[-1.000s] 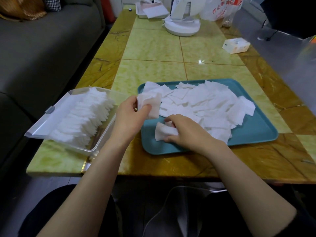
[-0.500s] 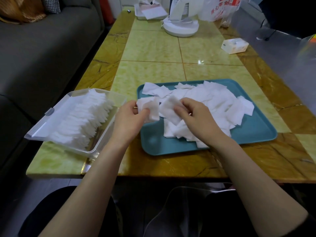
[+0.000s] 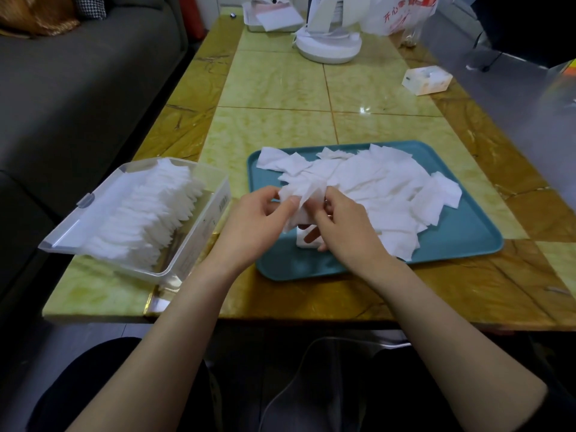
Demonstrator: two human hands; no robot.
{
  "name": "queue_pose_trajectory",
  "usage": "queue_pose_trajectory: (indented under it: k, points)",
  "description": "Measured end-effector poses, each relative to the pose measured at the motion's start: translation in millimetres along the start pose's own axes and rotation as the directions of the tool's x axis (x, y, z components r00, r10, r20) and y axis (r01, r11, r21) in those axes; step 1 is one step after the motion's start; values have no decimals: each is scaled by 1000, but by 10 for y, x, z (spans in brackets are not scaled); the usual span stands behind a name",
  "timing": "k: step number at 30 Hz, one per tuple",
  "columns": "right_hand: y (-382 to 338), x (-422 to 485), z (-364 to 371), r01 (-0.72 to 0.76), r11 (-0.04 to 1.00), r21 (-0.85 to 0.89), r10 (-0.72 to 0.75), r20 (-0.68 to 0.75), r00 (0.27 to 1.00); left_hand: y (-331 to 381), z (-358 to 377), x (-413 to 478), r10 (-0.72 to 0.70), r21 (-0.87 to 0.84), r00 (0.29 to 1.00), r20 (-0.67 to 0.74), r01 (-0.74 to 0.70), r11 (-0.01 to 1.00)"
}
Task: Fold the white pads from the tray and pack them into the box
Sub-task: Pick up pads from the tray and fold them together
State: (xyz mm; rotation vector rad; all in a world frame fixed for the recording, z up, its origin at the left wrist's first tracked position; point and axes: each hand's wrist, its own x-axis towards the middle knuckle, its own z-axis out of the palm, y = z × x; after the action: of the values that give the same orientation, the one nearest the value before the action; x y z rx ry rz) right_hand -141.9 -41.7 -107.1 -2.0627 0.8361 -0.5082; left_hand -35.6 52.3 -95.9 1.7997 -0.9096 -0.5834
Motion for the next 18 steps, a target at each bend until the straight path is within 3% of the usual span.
queue_pose_trajectory:
  k: [8, 11, 13, 16, 18]
  points:
    - [60, -10, -20, 96, 969, -228, -96, 14, 995, 15, 1, -26, -12, -39, 999, 43, 14, 999]
    - [75, -12, -73, 121, 931, -345, -113, 44, 993, -15, 40, -22, 0, 94, 999, 35, -3, 996]
    - [70, -23, -92, 112, 968, -226, -96, 83, 992, -38, 45, -6, 38, 177, 999, -19, -34, 984]
    - [73, -8, -174, 139, 986, -97, -120, 174, 977, -71, 17, 26, 51, 149, 996, -73, -39, 988]
    - [100, 28, -368, 165, 984, -72, -154, 138, 978, -60, 17, 33, 63, 150, 994, -86, -50, 987]
